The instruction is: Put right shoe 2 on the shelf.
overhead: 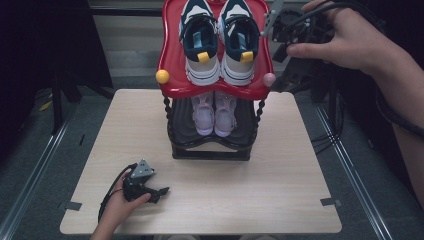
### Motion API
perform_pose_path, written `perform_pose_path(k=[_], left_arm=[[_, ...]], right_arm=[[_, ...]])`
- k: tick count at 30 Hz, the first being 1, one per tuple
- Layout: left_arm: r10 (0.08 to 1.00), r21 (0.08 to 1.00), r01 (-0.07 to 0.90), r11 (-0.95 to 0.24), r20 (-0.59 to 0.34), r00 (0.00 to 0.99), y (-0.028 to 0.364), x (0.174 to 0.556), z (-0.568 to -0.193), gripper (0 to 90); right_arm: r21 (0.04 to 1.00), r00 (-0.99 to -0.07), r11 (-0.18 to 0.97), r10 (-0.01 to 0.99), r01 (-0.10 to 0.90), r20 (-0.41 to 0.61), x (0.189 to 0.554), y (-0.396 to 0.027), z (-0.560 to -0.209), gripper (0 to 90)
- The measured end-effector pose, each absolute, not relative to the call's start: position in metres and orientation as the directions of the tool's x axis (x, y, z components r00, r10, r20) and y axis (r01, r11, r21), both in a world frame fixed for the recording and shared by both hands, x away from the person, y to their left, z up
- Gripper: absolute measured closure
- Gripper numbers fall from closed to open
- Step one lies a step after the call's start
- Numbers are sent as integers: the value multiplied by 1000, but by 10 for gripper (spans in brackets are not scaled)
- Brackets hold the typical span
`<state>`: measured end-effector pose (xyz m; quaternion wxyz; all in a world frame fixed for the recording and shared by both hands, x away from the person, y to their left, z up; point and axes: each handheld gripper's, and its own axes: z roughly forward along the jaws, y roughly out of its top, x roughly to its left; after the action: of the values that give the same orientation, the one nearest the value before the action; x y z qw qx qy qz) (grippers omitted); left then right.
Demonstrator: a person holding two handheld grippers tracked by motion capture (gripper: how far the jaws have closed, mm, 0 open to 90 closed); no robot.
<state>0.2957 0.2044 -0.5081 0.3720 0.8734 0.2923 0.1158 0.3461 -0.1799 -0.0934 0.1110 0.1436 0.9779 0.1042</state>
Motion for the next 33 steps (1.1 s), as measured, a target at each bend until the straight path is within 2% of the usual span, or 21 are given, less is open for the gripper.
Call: perform_pose_path(k=[4, 22, 33], left_arm=[[596, 717, 424, -553, -15, 803, 204, 296, -508, 111], [598, 720, 423, -550, -14, 802, 204, 296, -508, 111], [597, 718, 424, -551, -15, 802, 204, 296, -508, 111]], right_arm=[[198, -940, 942, 304, 272, -157, 344, -182, -97, 172], [200, -934, 932, 331, 301, -137, 323, -211, -121, 171], [153, -939, 940, 325, 306, -117, 318, -220, -146, 174]])
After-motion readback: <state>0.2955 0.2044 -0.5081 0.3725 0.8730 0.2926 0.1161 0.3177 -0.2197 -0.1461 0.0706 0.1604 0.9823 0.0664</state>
